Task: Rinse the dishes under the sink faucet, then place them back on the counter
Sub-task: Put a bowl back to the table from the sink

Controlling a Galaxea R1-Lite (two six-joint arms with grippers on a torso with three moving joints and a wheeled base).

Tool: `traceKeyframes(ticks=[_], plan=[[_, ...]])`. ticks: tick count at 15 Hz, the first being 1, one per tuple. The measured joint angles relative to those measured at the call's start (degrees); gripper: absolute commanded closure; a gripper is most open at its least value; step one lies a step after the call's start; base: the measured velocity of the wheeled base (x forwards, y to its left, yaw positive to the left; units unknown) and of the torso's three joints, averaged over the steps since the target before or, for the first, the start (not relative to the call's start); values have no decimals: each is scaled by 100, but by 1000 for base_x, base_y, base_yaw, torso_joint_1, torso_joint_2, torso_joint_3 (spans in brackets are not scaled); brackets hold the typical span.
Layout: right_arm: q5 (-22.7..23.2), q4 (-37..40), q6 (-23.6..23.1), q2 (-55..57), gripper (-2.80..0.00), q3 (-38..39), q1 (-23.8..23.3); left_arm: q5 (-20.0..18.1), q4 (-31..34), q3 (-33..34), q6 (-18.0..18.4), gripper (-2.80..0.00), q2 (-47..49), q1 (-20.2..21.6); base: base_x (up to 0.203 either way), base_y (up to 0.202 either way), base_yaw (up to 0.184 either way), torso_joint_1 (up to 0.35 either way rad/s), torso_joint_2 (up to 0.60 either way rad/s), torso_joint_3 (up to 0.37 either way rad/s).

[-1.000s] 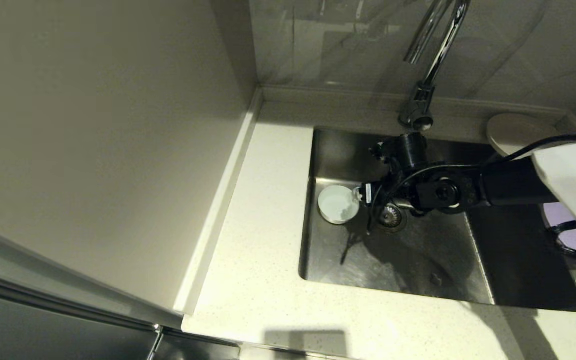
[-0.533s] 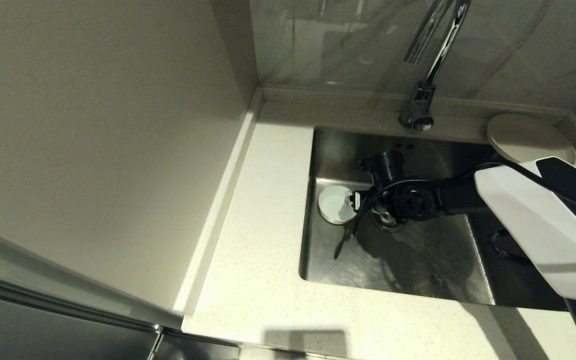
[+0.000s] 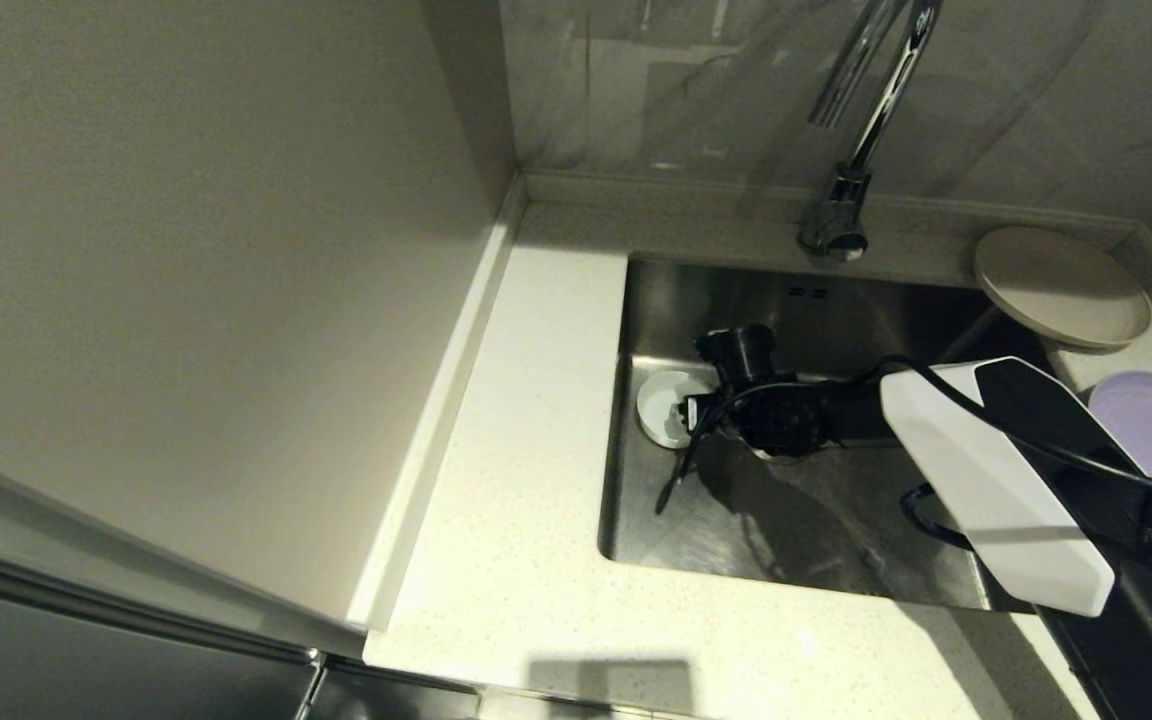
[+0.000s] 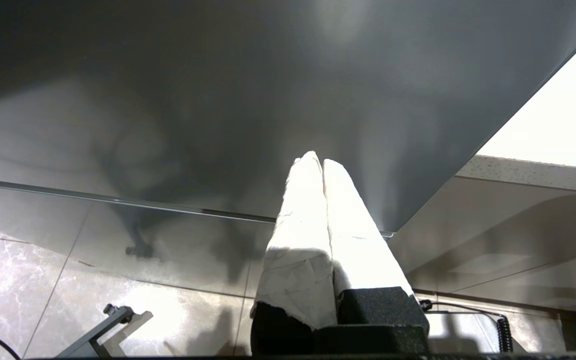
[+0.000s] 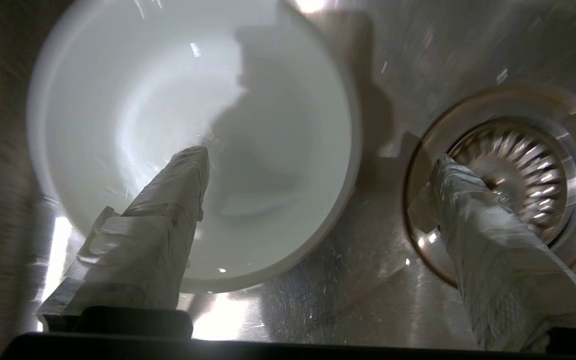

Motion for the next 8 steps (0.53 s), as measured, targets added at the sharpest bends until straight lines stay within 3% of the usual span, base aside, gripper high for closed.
traceKeyframes(ticks=[1,3,8], plan=[[-2,-3,-21,88,-280,-15,-2,0,0,0,-3,0,0,0,0,0,0,0,0,0],[4,-11,-32,204,0,-24,-2,0,0,0,-2,0,0,0,0,0,0,0,0,0],[72,-78,-480,350,0,-28,-11,2,2,0,-3,0,0,0,0,0,0,0,0,0]])
